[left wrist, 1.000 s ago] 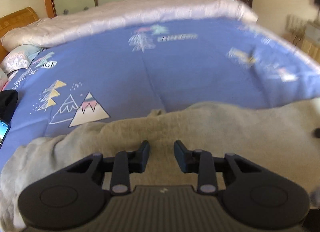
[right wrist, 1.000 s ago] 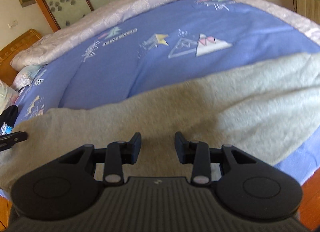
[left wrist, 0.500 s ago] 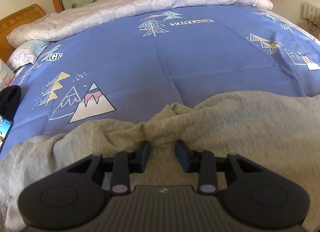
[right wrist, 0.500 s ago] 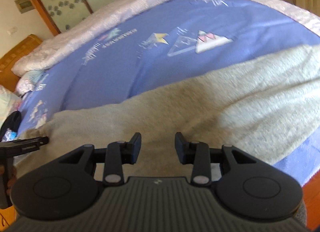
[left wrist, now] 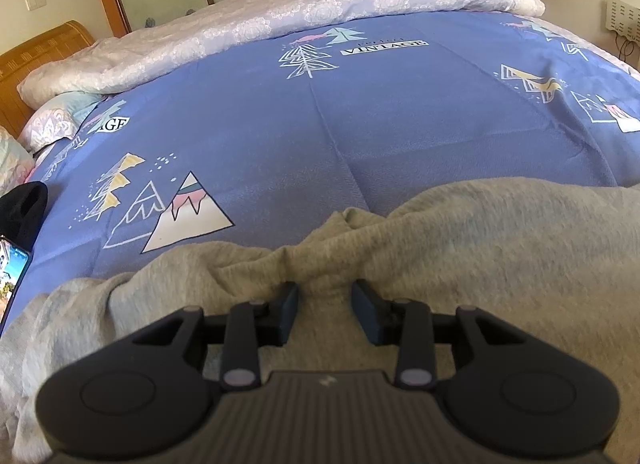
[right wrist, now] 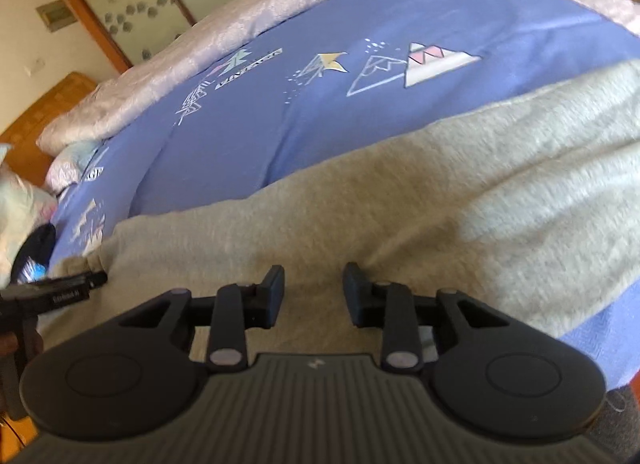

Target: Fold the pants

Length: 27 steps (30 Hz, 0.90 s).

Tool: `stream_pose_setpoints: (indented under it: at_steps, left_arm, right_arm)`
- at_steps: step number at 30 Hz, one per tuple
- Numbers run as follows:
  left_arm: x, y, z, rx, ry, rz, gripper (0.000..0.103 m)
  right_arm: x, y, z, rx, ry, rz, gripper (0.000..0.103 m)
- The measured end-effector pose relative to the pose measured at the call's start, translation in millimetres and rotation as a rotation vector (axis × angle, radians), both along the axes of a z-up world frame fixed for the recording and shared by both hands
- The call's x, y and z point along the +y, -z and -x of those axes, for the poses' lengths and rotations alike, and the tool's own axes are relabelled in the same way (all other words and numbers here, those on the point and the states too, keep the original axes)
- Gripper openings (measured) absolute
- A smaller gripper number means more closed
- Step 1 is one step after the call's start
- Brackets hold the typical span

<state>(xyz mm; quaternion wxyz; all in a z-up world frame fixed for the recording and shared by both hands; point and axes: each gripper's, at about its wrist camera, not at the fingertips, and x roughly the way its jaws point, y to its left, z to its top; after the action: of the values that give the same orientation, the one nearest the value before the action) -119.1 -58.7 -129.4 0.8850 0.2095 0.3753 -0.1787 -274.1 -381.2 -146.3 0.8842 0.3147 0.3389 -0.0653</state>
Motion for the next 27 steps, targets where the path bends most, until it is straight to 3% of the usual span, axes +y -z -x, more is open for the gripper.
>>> stream_pose_setpoints:
  at_steps: [10, 22, 25, 27]
  left_arm:
    - [-0.9, -0.6, 1.2, -0.004, -0.013, -0.006, 0.036]
    - [-5.5, -4.7, -5.2, 0.031, -0.021, -0.037, 0.037]
    - [-9.0, -13.8, -4.4, 0.049, -0.038, -0.046, 0.036]
    - [-11.5, -30.4, 5.0, 0.020, -0.025, 0.006, 0.036]
  right_arm:
    - [7.4, 2.2, -1.3, -0.015, -0.018, 0.060, 0.035]
    - [-2.9, -3.4, 3.2, -0.013, -0.001, -0.015, 0.035]
    - [-9.5, -12.2, 13.4, -0.020, 0.029, 0.035, 0.035]
    - [-14.7, -18.7, 21.8, -0.031, 0.048, 0.082, 0.035]
